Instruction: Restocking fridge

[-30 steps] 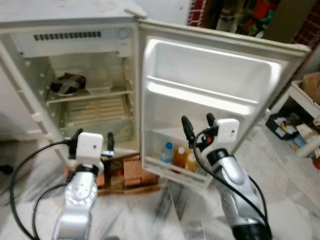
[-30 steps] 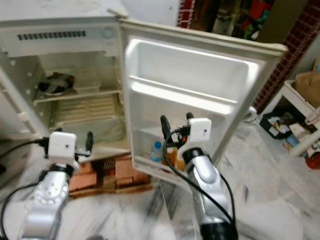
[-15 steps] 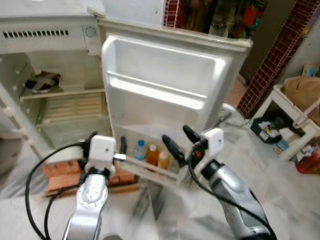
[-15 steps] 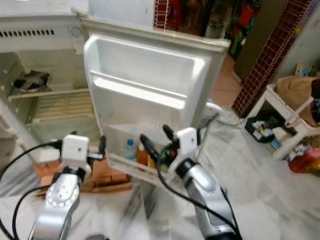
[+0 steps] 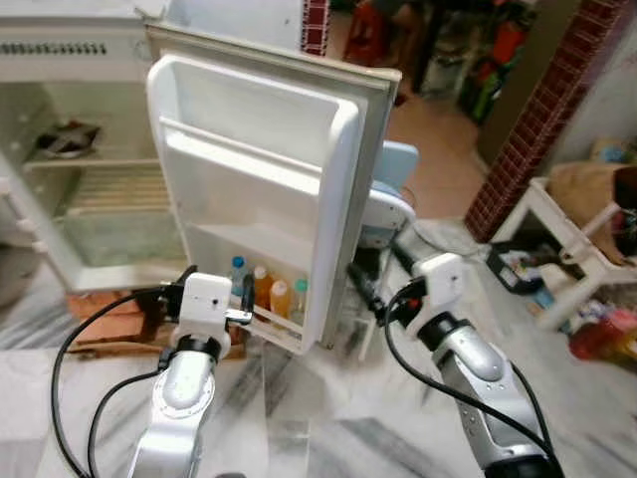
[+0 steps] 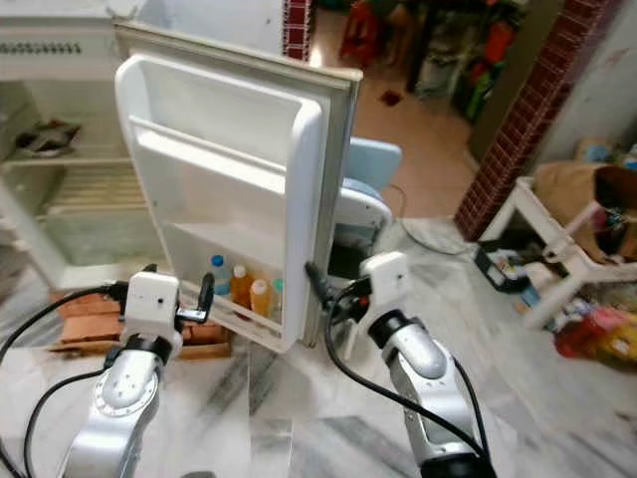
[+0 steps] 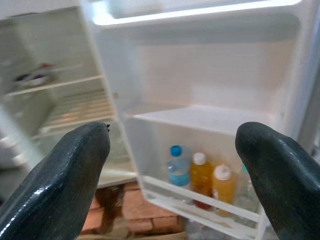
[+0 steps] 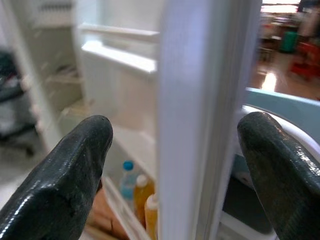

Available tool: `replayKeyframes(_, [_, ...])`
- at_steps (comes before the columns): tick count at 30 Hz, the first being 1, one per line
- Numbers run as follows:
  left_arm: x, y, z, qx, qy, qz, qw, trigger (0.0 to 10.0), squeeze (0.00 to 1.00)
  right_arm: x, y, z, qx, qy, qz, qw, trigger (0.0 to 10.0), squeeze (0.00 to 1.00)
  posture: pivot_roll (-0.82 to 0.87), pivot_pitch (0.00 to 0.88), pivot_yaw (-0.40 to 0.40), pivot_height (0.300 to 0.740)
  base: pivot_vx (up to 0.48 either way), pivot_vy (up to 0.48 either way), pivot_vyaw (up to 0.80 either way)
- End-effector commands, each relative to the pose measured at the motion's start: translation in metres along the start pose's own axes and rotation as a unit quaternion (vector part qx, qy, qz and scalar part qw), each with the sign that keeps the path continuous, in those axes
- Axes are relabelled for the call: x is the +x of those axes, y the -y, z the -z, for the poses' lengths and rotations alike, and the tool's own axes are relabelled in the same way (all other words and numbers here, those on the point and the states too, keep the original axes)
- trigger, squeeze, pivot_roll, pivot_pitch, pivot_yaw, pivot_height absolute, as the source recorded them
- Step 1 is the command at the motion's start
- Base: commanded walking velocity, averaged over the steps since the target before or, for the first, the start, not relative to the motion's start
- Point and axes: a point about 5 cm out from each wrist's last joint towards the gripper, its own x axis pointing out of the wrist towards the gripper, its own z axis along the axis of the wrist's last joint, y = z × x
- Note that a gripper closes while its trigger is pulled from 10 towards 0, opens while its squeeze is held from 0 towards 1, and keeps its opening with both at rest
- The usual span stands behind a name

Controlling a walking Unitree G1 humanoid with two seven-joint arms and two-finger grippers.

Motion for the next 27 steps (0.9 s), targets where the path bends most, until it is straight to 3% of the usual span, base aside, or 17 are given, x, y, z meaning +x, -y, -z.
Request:
replayKeyframes(1, [0.001,-0.002,-0.008,-0.013,0.018,-0.007,1.0,10.0,0.0,0.0,0.008,-0.004,-0.006,0.01,0.033,0.999,10.0,0.0,0.12,0.0,-0.057,0.74,0.0,0.0,0.8])
replayKeyframes(4, [0.0,-0.002,-0.007,-0.019,0.017,-0.01,1.0,10.0,0.0,-0.002,0.014,-0.004,-0.023,0.016,0.064,0.998,10.0,0.0,0.12,0.0,-0.057,0.74,0.0,0.0,0.8])
replayKeyframes(10, [0.001,-0.001,-0.005,-0.021,0.017,-0.007,1.0,10.0,0.0,-0.002,0.024,-0.006,-0.018,0.021,0.111,0.993,10.0,0.0,0.12,0.0,-0.059,0.74,0.0,0.0,0.0])
replayKeyframes(23, [0.001,-0.001,-0.005,-0.022,0.018,-0.011,1.0,10.0,0.0,0.002,0.019,-0.006,-0.017,0.023,0.106,0.994,10.0,0.0,0.12,0.0,-0.061,0.74,0.096,-0.381,0.0])
replayKeyframes(27, [0.002,-0.001,-0.005,-0.027,0.02,-0.014,0.999,10.0,0.0,0.003,0.017,-0.007,-0.02,0.028,0.095,0.995,10.0,0.0,0.12,0.0,-0.06,0.74,0.0,0.0,0.31])
